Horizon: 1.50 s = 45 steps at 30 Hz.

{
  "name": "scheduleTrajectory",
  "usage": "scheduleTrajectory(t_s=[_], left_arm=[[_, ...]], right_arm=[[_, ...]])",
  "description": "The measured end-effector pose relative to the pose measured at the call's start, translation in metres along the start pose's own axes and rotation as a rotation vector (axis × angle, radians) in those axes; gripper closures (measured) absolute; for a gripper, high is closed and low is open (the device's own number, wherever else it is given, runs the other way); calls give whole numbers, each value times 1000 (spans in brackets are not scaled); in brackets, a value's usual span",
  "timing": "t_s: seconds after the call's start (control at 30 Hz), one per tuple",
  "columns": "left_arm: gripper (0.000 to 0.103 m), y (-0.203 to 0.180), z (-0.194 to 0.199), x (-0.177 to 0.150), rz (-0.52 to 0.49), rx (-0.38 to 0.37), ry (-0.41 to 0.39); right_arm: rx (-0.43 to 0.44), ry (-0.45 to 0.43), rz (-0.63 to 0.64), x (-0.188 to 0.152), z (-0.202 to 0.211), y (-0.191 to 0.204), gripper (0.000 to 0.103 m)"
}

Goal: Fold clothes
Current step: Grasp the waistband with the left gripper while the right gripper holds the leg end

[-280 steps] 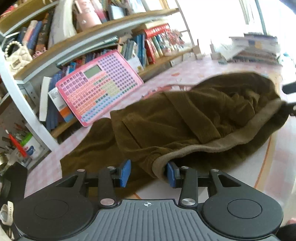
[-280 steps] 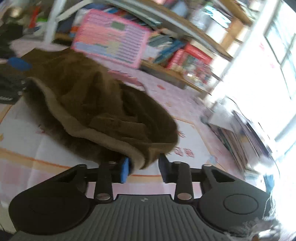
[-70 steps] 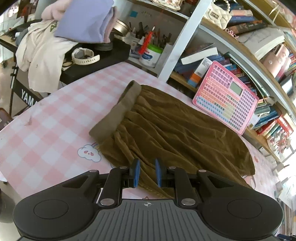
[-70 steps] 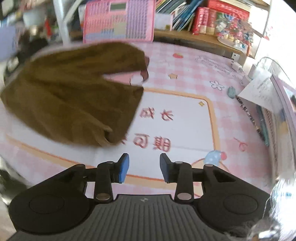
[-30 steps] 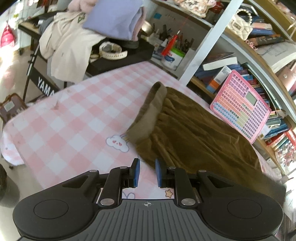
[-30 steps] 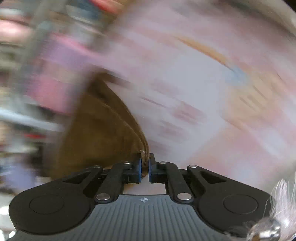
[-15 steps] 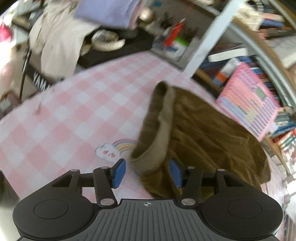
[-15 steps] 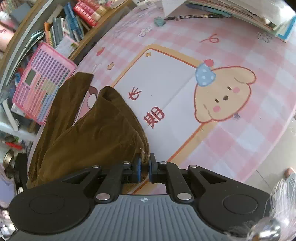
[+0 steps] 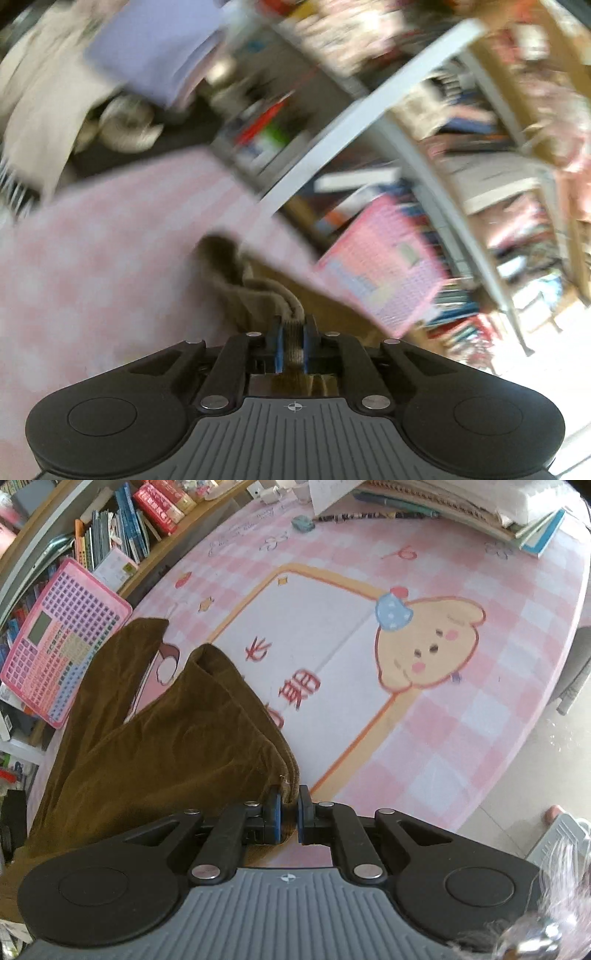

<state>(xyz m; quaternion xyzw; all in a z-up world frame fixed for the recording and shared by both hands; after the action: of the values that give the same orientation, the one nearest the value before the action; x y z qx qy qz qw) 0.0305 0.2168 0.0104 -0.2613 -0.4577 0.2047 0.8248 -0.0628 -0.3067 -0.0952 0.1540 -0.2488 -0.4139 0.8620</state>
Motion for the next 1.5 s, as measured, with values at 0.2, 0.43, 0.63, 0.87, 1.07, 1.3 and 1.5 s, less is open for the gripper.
scheduleTrajectory(t_s=[0.2, 0.43, 0.63, 0.87, 1.07, 1.3, 1.5], left_arm=[[95, 82, -14, -30, -80, 268, 176], [94, 74, -15, -27, -99, 231, 182], [94, 85, -9, -36, -70, 204, 229], [94, 83, -5, -42, -100, 184, 243], [94, 91, -5, -40, -84, 172, 244], [81, 89, -6, -35, -154, 148, 276], [56, 80, 15, -12, -249, 176, 150]], right_arm=[[96, -26, 40, -4, 13, 34, 96], [315, -227, 240, 29, 100, 118, 97], [24, -56, 142, 1, 33, 32, 96], [-56, -94, 29, -19, 8, 4, 95], [-86, -115, 98, -21, 6, 19, 94], [-200, -172, 116, -26, 14, 23, 63], [-211, -253, 148, -26, 39, 45, 61]])
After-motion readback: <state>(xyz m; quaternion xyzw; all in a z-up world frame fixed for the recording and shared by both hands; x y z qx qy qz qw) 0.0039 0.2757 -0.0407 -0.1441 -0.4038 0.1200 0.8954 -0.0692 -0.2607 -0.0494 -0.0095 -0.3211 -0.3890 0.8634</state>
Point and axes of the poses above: each gripper's, at about its wrist camera, not at the fingertips, and z roughly against the way its jaws point, y to its left, x to its top, the point moved 7 cm from there along -z, roughly the way its jaws point, and after that the axes turned 4 degrees about -z, right-handed, at the moved point
